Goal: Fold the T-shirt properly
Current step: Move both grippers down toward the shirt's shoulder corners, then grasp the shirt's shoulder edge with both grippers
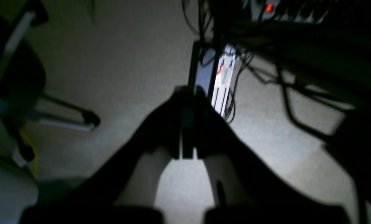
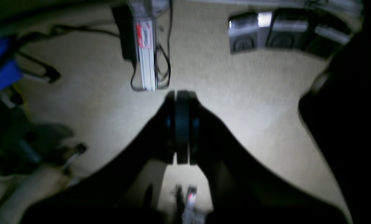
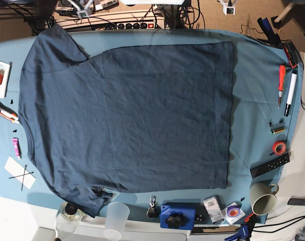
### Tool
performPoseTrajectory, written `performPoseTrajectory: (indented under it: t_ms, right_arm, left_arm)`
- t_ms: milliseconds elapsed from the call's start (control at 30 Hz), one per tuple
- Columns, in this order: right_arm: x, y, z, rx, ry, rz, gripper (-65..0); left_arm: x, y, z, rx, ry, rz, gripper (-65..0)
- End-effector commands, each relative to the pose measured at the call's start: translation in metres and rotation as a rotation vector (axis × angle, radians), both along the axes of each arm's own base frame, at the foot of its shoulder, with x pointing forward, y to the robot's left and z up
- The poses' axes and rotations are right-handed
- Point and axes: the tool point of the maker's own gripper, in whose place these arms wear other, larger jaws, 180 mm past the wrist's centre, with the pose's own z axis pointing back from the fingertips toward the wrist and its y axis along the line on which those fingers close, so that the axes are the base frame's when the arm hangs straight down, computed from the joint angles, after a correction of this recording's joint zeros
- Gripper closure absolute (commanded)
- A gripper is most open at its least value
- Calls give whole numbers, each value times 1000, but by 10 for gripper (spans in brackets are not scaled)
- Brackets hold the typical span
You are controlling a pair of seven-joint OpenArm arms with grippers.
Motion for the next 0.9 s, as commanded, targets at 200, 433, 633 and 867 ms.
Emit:
performPoseTrajectory:
  t_ms: [200,433,633,867]
  right_arm:
    - [27,-22,65,13,-116,-34,0]
    - [53,-22,117,84,-229,-26,0]
    - [77,-31,152,108,-327,-39,0]
    - [118,-66,203,13,-538,-86,0]
  left_arm:
    - [6,-1,52,-2,-36,-38,0]
    - [25,20,104,151,-125,-63,0]
    - [49,24,146,225,-220,-99,0]
    - [98,18,207,237,-389,-101,0]
